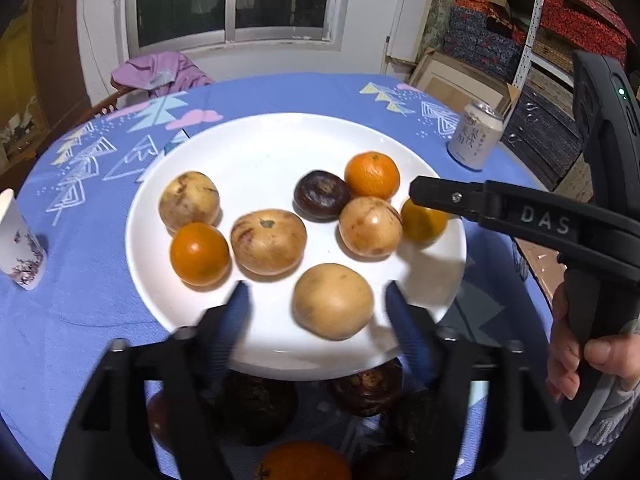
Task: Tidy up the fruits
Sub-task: 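Carry both fruits onto the white plate and open both tools, then withdraw both open tools back toward the remaining fruits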
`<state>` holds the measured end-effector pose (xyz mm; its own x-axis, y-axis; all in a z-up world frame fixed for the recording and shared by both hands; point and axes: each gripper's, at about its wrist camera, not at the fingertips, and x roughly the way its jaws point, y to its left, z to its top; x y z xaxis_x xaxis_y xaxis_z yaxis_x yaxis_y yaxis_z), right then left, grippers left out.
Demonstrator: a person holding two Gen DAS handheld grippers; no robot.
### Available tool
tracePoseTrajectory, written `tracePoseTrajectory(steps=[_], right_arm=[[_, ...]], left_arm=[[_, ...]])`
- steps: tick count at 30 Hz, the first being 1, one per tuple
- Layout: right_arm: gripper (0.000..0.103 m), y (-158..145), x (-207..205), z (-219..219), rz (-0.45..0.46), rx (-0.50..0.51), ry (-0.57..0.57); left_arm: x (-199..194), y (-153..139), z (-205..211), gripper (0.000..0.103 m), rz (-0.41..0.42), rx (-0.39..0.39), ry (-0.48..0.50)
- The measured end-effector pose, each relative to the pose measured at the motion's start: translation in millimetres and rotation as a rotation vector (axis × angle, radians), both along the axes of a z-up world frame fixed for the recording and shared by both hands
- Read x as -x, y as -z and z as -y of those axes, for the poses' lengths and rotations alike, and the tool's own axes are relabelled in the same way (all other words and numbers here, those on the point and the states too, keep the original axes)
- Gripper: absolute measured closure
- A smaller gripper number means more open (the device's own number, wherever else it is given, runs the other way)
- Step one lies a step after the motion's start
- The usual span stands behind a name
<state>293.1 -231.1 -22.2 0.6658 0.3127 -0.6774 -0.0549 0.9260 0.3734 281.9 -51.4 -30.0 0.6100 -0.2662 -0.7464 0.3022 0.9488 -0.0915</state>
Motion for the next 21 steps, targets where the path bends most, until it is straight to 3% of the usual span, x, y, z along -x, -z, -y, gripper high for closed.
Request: tracePoseTrajectory(steps=[6, 7, 10, 14, 17, 21], right_arm=[[0.058, -11, 9, 1, 0.039, -0.022, -0.006], [0.056, -14, 12, 3, 0.048, -0.031, -0.006], [0.038, -23, 30, 8, 0.094, -0.057, 0.004], [0.037, -29, 64, 7, 0.134, -0.034, -0.018], [0.027, -27, 99, 7, 0.168, 0.002, -0.02], [0.023, -17, 144, 14, 0.178, -0.004, 0.002]], left_arm=[[5, -7, -1, 0.023, 0.022, -0.009, 0.003], [7, -9, -3, 0.023, 0.032, -0.014, 0.001], [17, -18, -20, 0.017, 0.071, -0.012, -0.036], [39, -29, -59, 0.009, 0.115, 0.019, -0.126], [61, -22, -87, 0.008, 0.088, 0.05, -0.182], [94, -6, -110, 0.008, 0.042, 0.066, -0.237]])
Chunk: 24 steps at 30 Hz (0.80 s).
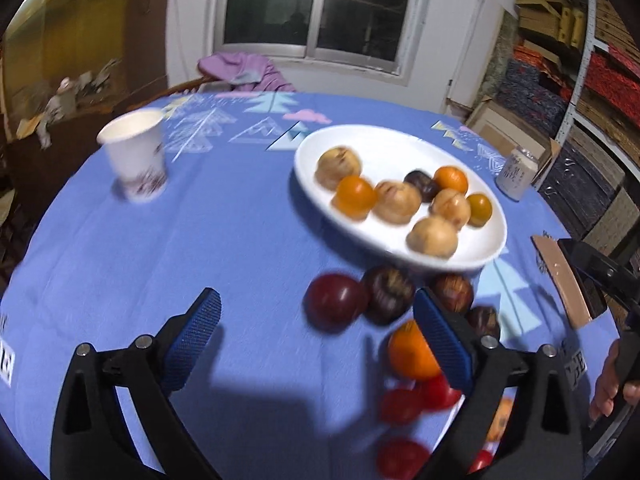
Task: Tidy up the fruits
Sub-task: 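Withdraw both open tools back toward the remaining fruits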
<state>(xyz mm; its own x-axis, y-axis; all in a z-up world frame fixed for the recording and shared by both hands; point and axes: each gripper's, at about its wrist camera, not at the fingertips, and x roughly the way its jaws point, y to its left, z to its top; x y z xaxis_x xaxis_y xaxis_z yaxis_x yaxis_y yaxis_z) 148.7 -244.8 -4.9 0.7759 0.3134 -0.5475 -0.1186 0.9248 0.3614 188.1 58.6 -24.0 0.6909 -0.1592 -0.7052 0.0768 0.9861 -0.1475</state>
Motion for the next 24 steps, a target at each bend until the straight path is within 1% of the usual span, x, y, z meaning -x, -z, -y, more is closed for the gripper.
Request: tracePoseTrajectory(steps=[2, 4, 5, 7, 9, 11, 13, 14, 17, 18, 21, 24], right_arm=[[0.022, 5, 19, 5, 0.007, -0.035, -0.001], [0.021, 9, 35, 8, 0.012, -0.052, -0.006], [0.021, 11, 42, 8, 0.012, -0.054, -0.011], [0.021, 14, 54, 7, 0.017, -0.044, -0.035], [0.021, 15, 65, 4, 0.027, -0.034, -0.062], [0.021, 14, 73, 2, 0.032, -0.033, -0.081], [0.021, 13, 82, 6, 0.045, -0.059, -0.082], [0.021, 15, 83, 9, 0.036, -0.076, -0.079], [0.021, 31, 86, 10, -0.051, -0.126, -0.111], [0.021, 34, 88, 8, -0.07, -0.121, -0.122], [0.02, 32, 90, 2, -0.057, -0.099, -0.14], [0.018, 35, 87, 2, -0.086, -0.089, -0.12]], left_arm=[[24, 2, -1, 0.008, 0.007, 0.008, 0.027], [50, 3, 4, 0.008, 0.035, -0.012, 0.084], [64, 5, 10, 0.008, 0.054, -0.034, 0.121], [83, 9, 22, 0.008, 0.064, -0.099, 0.164], [92, 11, 32, 0.008, 0.069, -0.139, 0.191], [93, 13, 34, 0.008, 0.065, -0.148, 0.203], [88, 16, 33, 0.008, 0.035, -0.136, 0.193], [85, 18, 30, 0.008, 0.016, -0.127, 0.185], [79, 22, 28, 0.008, -0.01, -0.115, 0.185], [78, 23, 29, 0.008, -0.012, -0.122, 0.19], [76, 28, 38, 0.008, -0.032, -0.17, 0.2], [71, 34, 39, 0.008, -0.061, -0.189, 0.185]])
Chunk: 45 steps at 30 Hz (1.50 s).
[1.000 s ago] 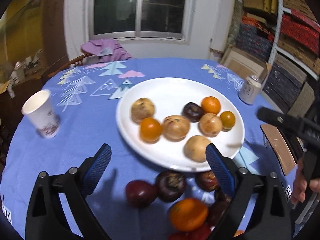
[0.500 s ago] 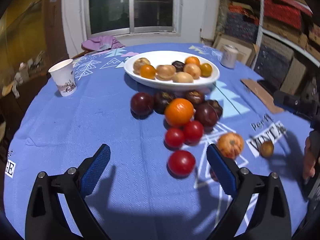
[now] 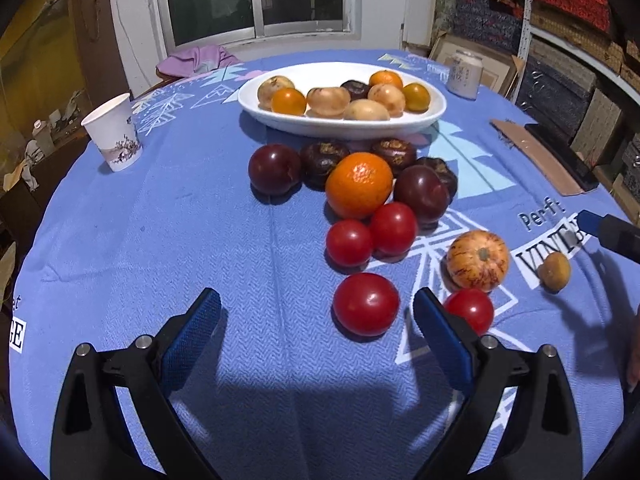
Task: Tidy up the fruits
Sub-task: 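Withdraw both open tools back toward the remaining fruits, then grasp a red tomato with the left tool while the right tool grasps a small brown fruit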
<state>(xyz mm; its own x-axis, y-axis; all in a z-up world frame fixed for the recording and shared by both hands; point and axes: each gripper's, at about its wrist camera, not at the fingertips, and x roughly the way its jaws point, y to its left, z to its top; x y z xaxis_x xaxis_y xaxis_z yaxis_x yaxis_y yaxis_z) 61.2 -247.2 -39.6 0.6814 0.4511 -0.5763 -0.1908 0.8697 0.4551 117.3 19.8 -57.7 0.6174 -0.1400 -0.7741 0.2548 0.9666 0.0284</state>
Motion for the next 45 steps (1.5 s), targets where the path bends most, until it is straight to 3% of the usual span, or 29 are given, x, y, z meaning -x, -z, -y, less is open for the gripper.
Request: tracePoseTrajectory(steps=[5, 7, 9, 12, 14, 20, 27, 30, 32, 34, 38, 45], right_arm=[[0.017, 1, -2, 1, -0.018, 0.012, 0.01], [0.017, 2, -4, 1, -0.026, 0.017, 0.015], [0.017, 2, -4, -1, -0.032, 0.025, 0.011], [0.017, 3, -5, -2, -0.035, 0.032, 0.003], [0.017, 3, -5, -4, -0.036, 0.039, -0.005], [0.017, 3, -5, -12, -0.043, 0.082, -0.032], [0.018, 5, 5, -33, -0.048, 0.217, -0.071], [0.026, 6, 8, -35, -0.055, 0.249, -0.06], [0.045, 9, 5, -35, -0.08, 0.254, -0.057], [0.055, 14, 1, -36, -0.115, 0.262, -0.062], [0.056, 14, 2, -43, -0.115, 0.293, -0.074], [0.056, 15, -1, -41, -0.125, 0.255, -0.087]], left_arm=[[-3, 2, 0, 0.008, 0.001, -0.03, -0.036], [-1, -1, 3, 0.02, 0.013, -0.025, -0.014], [0, -2, 5, 0.042, 0.013, -0.002, 0.017], [-1, 0, 6, 0.061, -0.011, 0.05, 0.059], [-1, 0, 6, 0.065, -0.019, 0.079, 0.073], [-3, 3, 9, 0.068, -0.041, 0.091, 0.094], [-3, 3, 9, 0.068, -0.04, 0.085, 0.091], [-3, 3, 9, 0.068, -0.038, 0.08, 0.089], [-2, 3, 10, 0.068, -0.037, 0.073, 0.089], [-2, 3, 11, 0.068, -0.036, 0.069, 0.089], [-2, 3, 11, 0.068, -0.034, 0.063, 0.089], [-2, 3, 12, 0.068, -0.034, 0.062, 0.089]])
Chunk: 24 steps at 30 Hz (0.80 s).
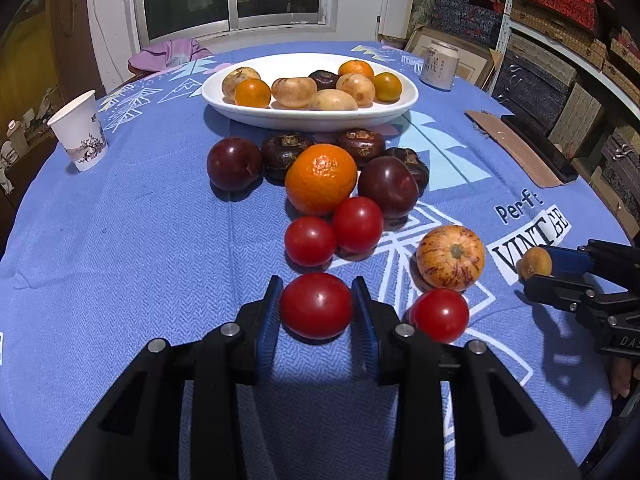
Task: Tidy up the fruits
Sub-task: 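Grasp a red tomato with the left tool while the right tool grasps a small brown fruit, then carry both fruits onto the white plate and open both tools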
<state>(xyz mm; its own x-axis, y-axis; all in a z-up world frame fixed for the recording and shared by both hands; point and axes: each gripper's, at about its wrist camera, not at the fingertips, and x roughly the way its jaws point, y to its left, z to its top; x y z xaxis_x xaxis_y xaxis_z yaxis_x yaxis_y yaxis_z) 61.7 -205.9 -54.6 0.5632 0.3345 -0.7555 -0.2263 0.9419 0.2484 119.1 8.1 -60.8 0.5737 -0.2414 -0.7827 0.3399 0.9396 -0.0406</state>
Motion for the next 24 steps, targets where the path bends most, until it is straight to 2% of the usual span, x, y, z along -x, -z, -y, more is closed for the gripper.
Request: tracePoseTrajectory(steps=[4, 8, 18, 21, 24], right_arm=[[0.066, 2, -4, 7, -0.016, -0.051, 0.012], [0.073, 2, -5, 8, -0.02, -0.055, 0.019], [0.074, -7, 4, 20, 0.044, -0.142, 0.014], [0.074, -25, -10, 24, 0.056, -0.15, 0.004], [0.074, -70, -39, 24, 0.141, -0.122, 0.012]], left_arm=[[0, 0, 0, 0.068, 0.001, 0.0, 0.0], [1, -1, 0, 0.07, 0.008, 0.003, -0.002], [8, -15, -8, 0.07, 0.069, 0.038, -0.022], [-3, -30, -7, 0.07, 0.079, 0.047, -0.016], [-30, -54, -4, 0.07, 0.12, 0.032, -0.032]])
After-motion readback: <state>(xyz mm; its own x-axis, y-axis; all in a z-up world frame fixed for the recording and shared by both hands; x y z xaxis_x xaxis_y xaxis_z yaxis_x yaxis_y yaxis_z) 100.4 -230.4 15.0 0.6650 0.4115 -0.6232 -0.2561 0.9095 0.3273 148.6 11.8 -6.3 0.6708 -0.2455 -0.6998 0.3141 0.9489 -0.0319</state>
